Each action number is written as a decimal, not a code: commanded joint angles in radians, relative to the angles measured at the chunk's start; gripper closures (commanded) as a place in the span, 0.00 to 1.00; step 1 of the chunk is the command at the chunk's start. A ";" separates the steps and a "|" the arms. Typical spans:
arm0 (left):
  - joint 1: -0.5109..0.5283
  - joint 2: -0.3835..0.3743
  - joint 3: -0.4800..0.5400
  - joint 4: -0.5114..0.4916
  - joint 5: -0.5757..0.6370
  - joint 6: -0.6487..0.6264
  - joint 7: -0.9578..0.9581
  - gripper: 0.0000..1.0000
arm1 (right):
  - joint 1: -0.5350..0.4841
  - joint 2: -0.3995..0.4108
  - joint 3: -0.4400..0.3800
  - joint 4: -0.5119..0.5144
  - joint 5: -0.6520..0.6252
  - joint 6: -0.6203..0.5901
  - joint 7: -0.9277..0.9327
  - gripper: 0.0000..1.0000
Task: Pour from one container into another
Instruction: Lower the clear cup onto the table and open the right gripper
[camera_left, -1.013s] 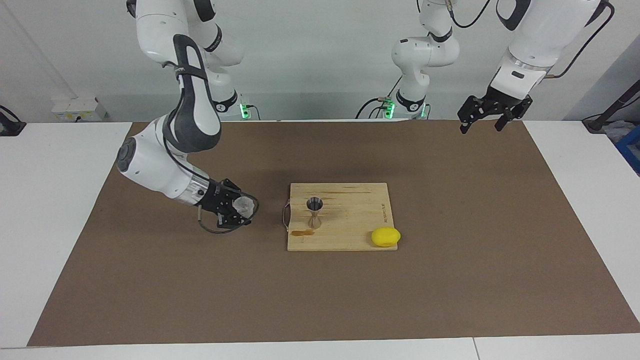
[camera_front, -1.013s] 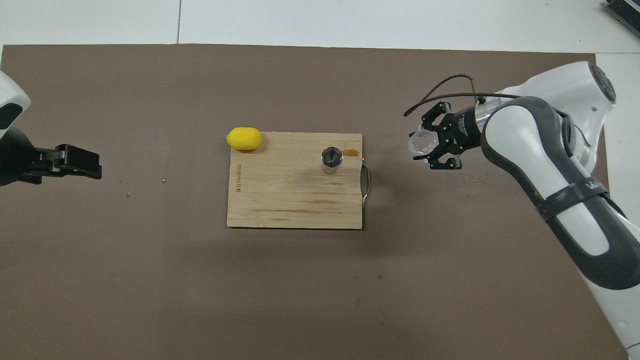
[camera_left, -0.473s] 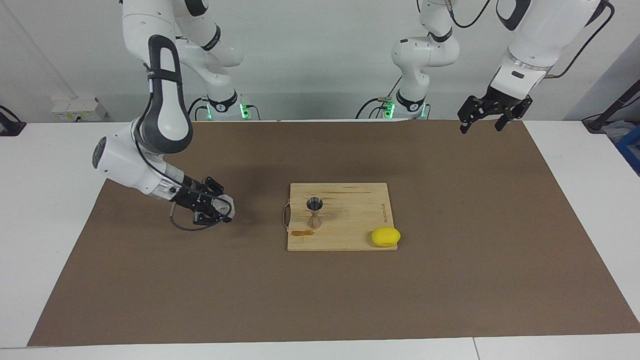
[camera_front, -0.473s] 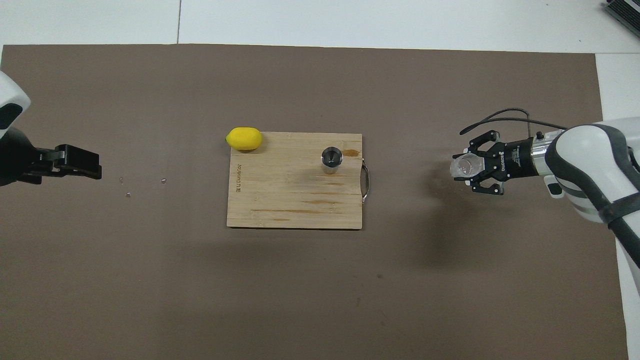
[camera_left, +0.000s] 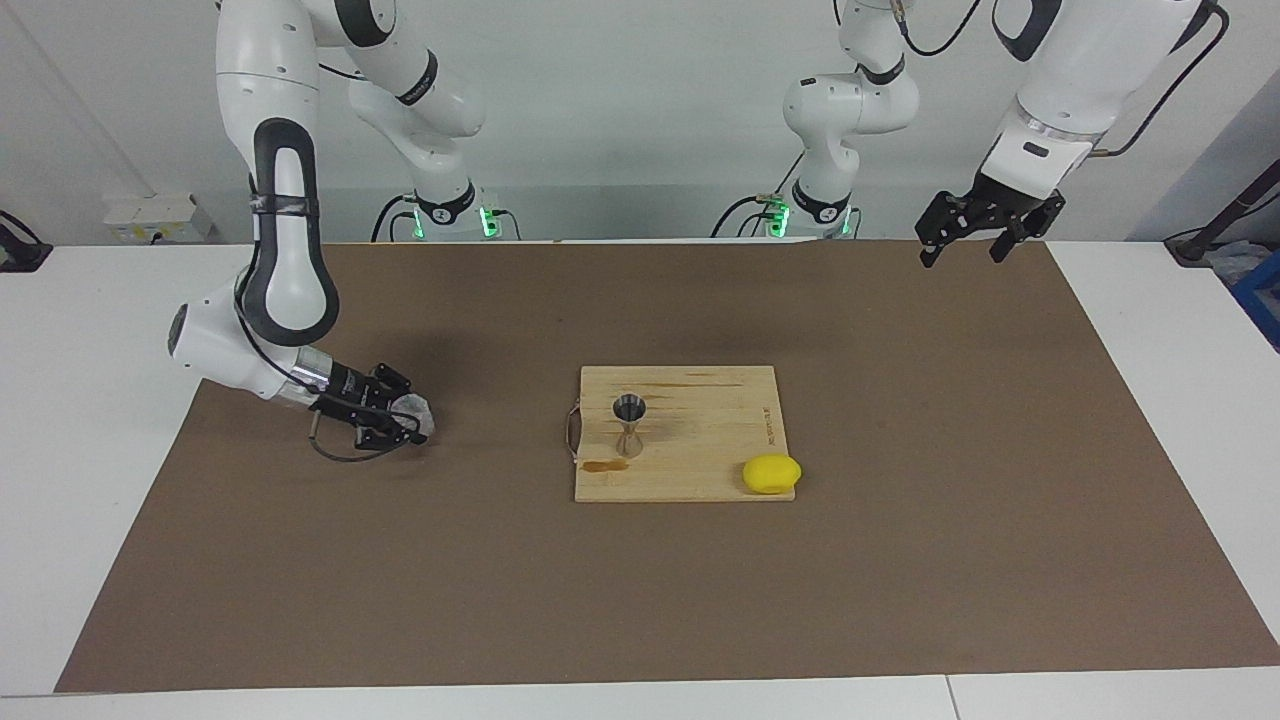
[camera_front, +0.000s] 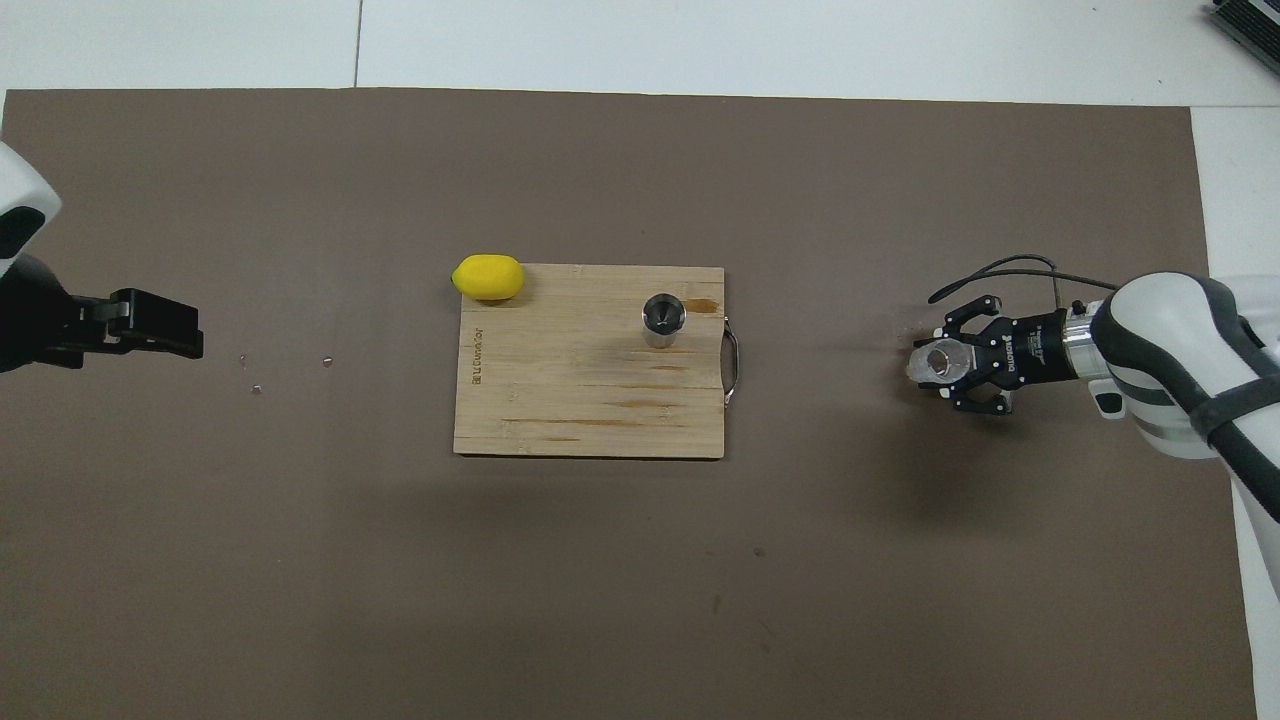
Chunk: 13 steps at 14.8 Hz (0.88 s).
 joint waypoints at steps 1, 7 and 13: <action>0.014 -0.021 -0.007 -0.016 -0.010 -0.002 0.004 0.00 | -0.008 -0.014 0.014 -0.031 0.030 0.043 -0.021 0.56; 0.016 -0.021 -0.007 -0.016 -0.011 -0.002 0.004 0.00 | 0.007 -0.037 0.013 -0.047 0.027 0.072 -0.013 0.02; 0.016 -0.021 -0.007 -0.015 -0.011 -0.002 0.004 0.00 | 0.008 -0.155 0.013 -0.047 -0.069 0.035 -0.009 0.01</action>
